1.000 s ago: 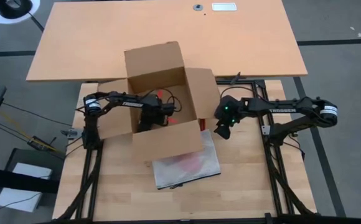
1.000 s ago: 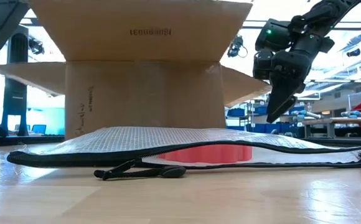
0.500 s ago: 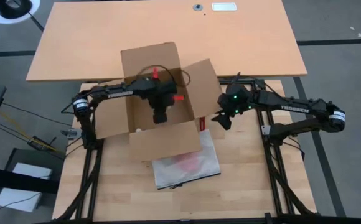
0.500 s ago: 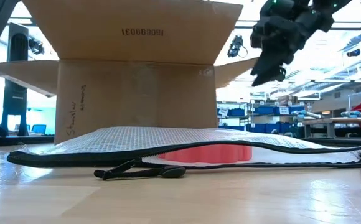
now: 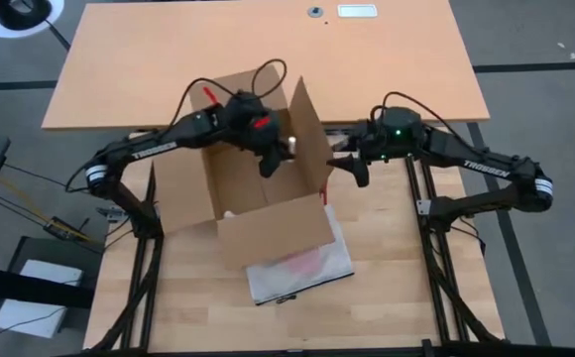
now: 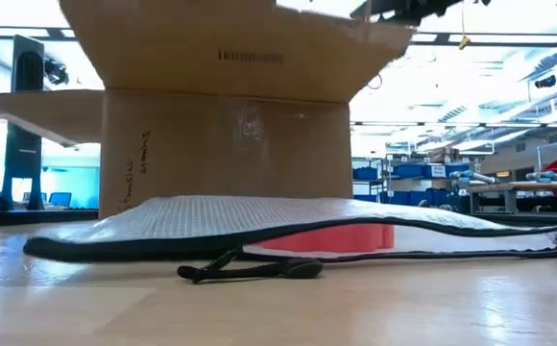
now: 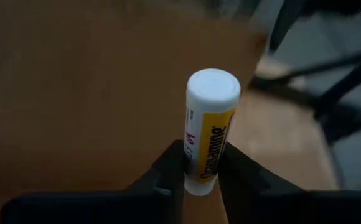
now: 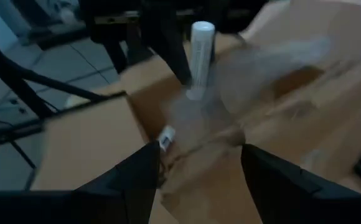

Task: Unpack boxes
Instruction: Put the white bottle into the white zip bag

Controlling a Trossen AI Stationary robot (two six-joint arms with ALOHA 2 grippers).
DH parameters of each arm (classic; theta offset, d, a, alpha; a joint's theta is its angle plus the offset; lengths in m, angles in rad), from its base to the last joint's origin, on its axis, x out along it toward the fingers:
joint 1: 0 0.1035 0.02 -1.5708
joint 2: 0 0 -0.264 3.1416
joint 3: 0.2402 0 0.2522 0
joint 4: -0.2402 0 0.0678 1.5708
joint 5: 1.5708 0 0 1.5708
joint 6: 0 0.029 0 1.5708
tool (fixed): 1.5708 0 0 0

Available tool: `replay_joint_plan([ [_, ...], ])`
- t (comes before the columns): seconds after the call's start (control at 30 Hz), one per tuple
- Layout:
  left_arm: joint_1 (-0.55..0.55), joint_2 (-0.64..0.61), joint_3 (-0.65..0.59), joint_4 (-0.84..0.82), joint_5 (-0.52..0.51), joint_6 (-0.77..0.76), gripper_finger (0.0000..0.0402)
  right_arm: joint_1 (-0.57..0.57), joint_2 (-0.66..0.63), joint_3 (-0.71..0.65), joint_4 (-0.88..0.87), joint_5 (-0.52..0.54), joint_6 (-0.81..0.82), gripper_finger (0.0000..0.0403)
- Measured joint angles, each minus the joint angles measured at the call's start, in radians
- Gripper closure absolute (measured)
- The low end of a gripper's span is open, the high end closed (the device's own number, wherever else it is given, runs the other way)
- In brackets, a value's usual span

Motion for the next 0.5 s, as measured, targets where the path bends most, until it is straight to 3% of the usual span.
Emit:
replay_joint_plan([
  [0.1, -0.044, -0.006, 0.000, 0.130, -0.001, -0.101, 0.0321, 0.019, -0.001, 0.051, -0.007, -0.030, 0.004, 0.0173],
  [0.2, -0.096, -0.006, 0.000, 0.250, -0.011, -0.194, 0.0321, 0.025, -0.013, 0.145, -0.122, -0.033, -0.035, 0.0167],
  [0.33, -0.177, -0.006, 0.000, 0.375, -0.099, -0.243, 0.0321, 0.018, -0.045, 0.317, -0.293, 0.040, -0.100, 0.0148],
  [0.5, -0.265, -0.002, 0.000, 0.460, -0.211, -0.261, 0.0321, 0.065, -0.038, 0.392, -0.267, 0.002, 0.042, 0.0121],
])
